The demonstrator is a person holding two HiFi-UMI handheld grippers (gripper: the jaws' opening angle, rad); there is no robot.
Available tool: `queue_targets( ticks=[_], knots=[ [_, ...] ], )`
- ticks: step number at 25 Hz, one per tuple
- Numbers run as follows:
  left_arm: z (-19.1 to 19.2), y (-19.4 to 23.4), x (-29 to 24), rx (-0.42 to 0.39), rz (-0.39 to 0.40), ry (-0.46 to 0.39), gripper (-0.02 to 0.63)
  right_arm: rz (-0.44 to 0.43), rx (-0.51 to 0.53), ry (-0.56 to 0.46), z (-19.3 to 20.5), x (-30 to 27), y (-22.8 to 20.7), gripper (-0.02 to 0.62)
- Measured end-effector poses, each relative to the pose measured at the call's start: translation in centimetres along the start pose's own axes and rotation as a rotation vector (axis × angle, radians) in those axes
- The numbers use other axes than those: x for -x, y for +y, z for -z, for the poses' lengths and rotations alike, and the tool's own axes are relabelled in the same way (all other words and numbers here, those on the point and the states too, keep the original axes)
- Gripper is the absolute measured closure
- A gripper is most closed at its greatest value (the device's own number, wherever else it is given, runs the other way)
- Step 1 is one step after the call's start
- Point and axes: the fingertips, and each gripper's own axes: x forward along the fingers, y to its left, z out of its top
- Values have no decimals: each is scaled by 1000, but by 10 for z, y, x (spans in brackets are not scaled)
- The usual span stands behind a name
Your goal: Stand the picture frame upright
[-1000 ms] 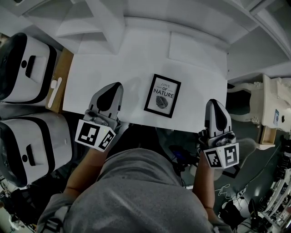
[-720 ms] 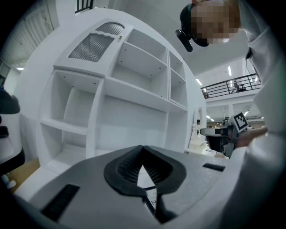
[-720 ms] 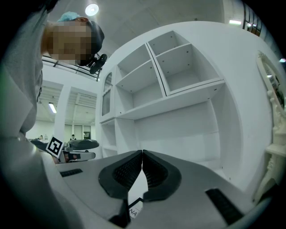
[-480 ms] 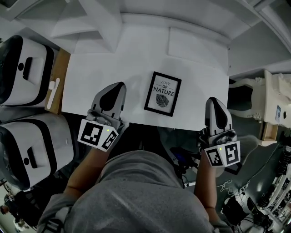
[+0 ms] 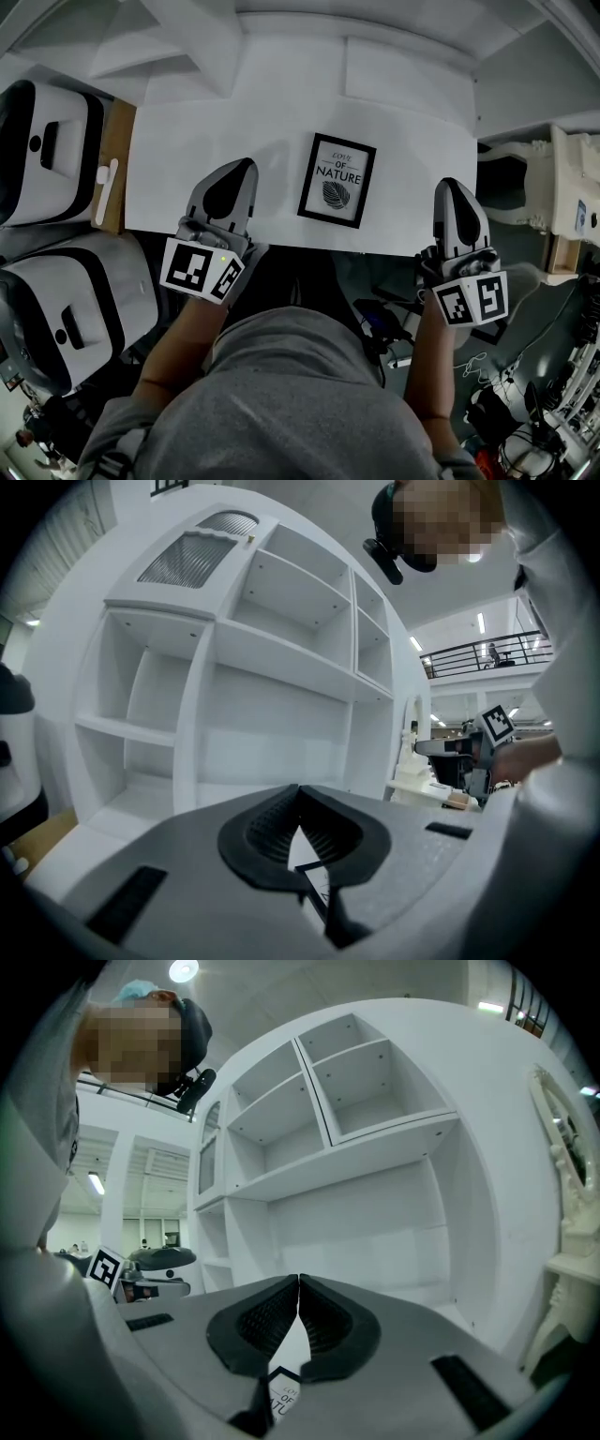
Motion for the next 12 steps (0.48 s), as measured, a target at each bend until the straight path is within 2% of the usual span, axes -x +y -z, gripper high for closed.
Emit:
queue_targets(
  ticks=[12],
  knots=[
    [17,-2,-21,44,19,18,598,-41,-84,134,39,-21,-4,569]
  ],
)
